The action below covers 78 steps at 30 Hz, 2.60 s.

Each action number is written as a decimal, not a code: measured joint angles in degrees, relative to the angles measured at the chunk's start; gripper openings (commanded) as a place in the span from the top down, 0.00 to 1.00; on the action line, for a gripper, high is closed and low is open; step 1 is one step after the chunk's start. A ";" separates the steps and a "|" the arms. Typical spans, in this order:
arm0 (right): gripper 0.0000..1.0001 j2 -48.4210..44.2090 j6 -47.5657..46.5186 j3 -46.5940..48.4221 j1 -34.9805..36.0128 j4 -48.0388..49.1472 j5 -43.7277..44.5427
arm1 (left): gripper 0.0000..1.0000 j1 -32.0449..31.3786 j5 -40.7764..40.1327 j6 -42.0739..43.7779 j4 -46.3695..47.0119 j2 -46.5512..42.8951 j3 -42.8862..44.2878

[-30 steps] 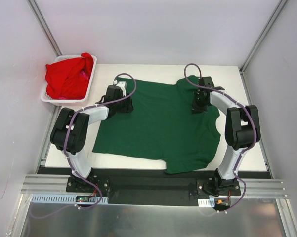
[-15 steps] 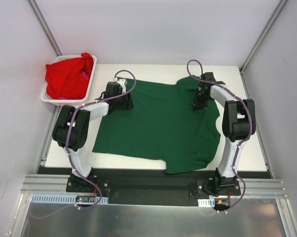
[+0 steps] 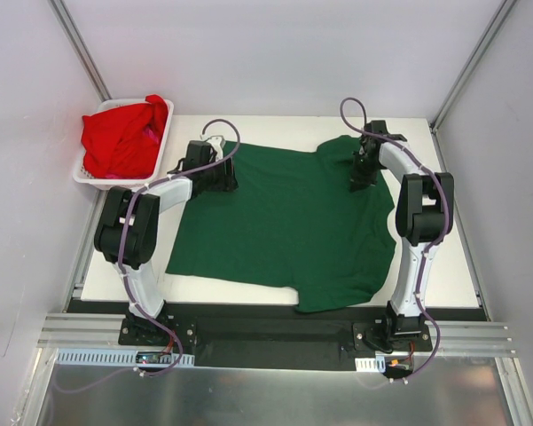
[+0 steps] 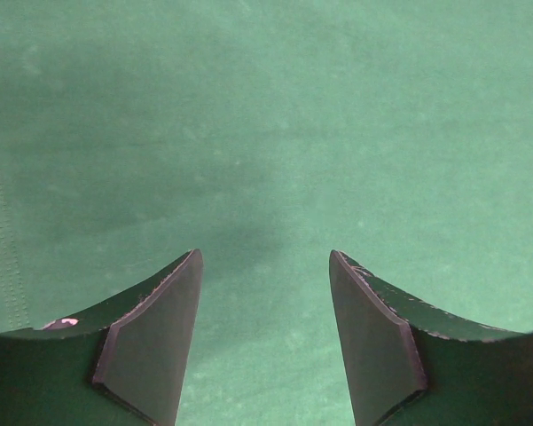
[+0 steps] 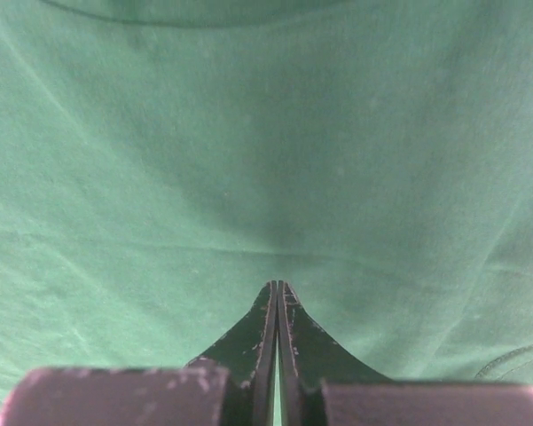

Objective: Fold and stack the t-shirts
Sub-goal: Flatten the tshirt out

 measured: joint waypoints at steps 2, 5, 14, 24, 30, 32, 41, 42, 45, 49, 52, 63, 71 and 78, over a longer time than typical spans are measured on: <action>0.99 0.39 -0.15 0.63 -0.20 -0.20 -0.28 | 0.43 0.04 1.38 0.02 -0.46 0.00 0.35; 0.99 0.42 -0.24 0.28 -0.39 0.35 -0.59 | 0.46 0.35 5.29 0.02 -0.76 0.00 1.18; 0.99 -9.99 -0.20 -8.39 -0.46 4.74 -0.11 | 0.48 -2.16 16.17 -0.22 -1.22 0.00 8.13; 0.99 -11.04 0.26 -7.04 -0.46 4.81 -6.19 | 0.49 -2.64 19.21 -0.26 -0.76 0.00 8.85; 0.99 -8.72 1.95 -10.93 -0.46 6.56 -10.95 | 0.50 -2.58 19.19 -0.24 -0.90 0.00 6.78; 0.99 -7.56 2.25 -11.28 -0.46 6.75 -11.85 | 0.50 -2.27 19.17 -0.22 -1.14 0.00 6.56; 0.99 -4.28 3.50 -11.89 -0.46 7.37 -13.88 | 0.50 -1.70 19.04 -0.20 -1.22 0.00 6.21; 0.99 -3.69 3.54 -11.52 -0.46 7.06 -13.97 | 0.50 -1.51 19.04 -0.20 -1.22 0.00 6.19; 0.99 -1.92 3.72 -9.75 -0.46 6.12 -14.32 | 0.50 -1.42 19.04 -0.20 -1.22 0.00 6.19; 0.99 -0.15 3.58 -5.73 -0.50 3.93 -14.12 | 0.50 -1.11 19.02 -0.20 -1.22 0.00 6.19; 0.99 1.57 3.21 -2.19 -0.52 2.23 -13.51 | 0.50 -0.74 19.02 -0.20 -1.25 0.00 6.19; 0.99 7.87 1.95 7.76 -0.66 -3.37 -10.71 | 0.50 -0.35 18.97 -0.20 -1.22 0.70 6.21; 0.99 9.03 1.27 10.03 -0.83 -3.50 -9.29 | 0.51 0.37 18.91 -0.20 -1.25 1.95 6.21; 0.99 9.79 0.46 11.21 -1.16 -1.99 -9.25 | 0.51 0.74 18.82 -0.17 -1.22 2.47 6.34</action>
